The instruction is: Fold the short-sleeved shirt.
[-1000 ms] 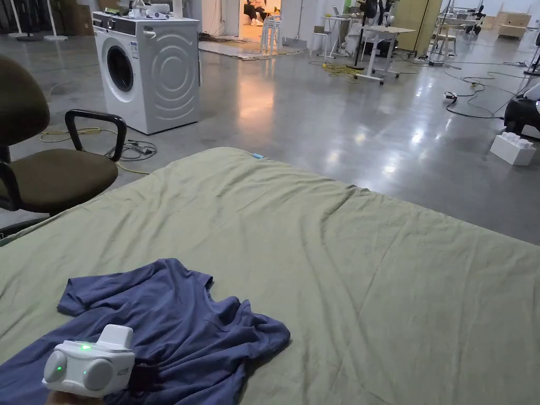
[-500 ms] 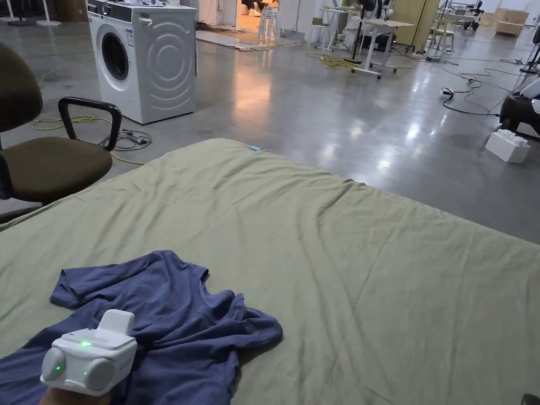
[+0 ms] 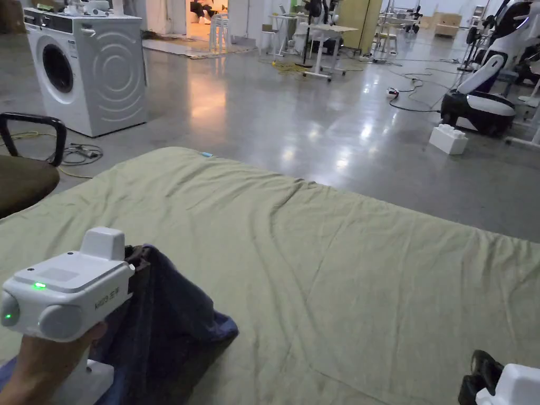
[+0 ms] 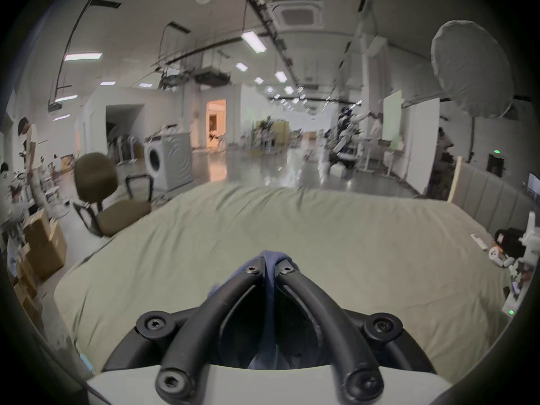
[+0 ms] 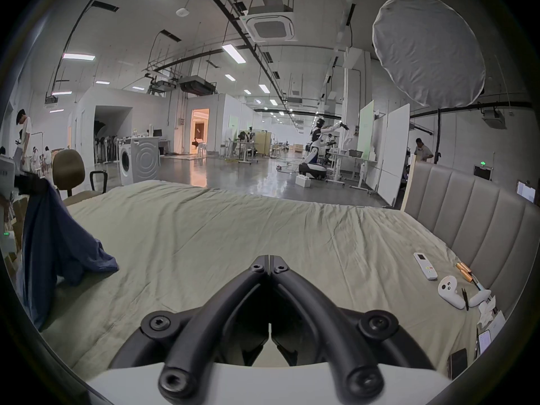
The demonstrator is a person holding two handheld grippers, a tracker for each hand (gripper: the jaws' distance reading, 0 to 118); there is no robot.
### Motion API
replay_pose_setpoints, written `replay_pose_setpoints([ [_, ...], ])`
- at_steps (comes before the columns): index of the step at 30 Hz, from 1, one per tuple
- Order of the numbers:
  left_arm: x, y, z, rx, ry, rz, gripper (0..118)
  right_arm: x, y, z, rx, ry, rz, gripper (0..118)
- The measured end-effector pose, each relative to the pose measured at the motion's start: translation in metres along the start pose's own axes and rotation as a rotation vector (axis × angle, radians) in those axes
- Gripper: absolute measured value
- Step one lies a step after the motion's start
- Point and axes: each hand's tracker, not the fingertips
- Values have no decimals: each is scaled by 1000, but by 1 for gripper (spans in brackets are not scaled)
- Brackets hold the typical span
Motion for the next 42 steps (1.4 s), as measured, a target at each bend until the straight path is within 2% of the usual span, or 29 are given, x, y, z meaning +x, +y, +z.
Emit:
replay_pose_setpoints([
  [10, 134, 76, -5, 152, -245, -82, 5, 55, 8, 25, 57, -71, -36, 0],
  [19, 279, 83, -10, 163, -510, -61, 5, 122, 4, 55, 85, -190, -55, 0],
  [27, 392, 16, -16, -18, -692, -62, 5, 173, -7, 81, 72, -292, -89, 0],
  [32, 425, -57, -18, -196, -740, -67, 6, 188, -20, 89, 41, -318, -102, 0],
  [36, 430, -103, -15, -291, -713, -57, 9, 190, -29, 87, 10, -314, -108, 0],
  [37, 428, -110, -14, -309, -704, -49, 11, 190, -30, 86, 5, -310, -109, 0],
  [40, 415, -123, -8, -337, -676, -44, 64, 185, -32, 84, -3, -291, -109, 0],
  [41, 408, -125, -4, -331, -666, -46, 74, 183, -31, 83, -5, -285, -108, 0],
  [42, 400, -125, -1, -314, -641, -49, 77, 181, -31, 82, -5, -277, -106, 0],
])
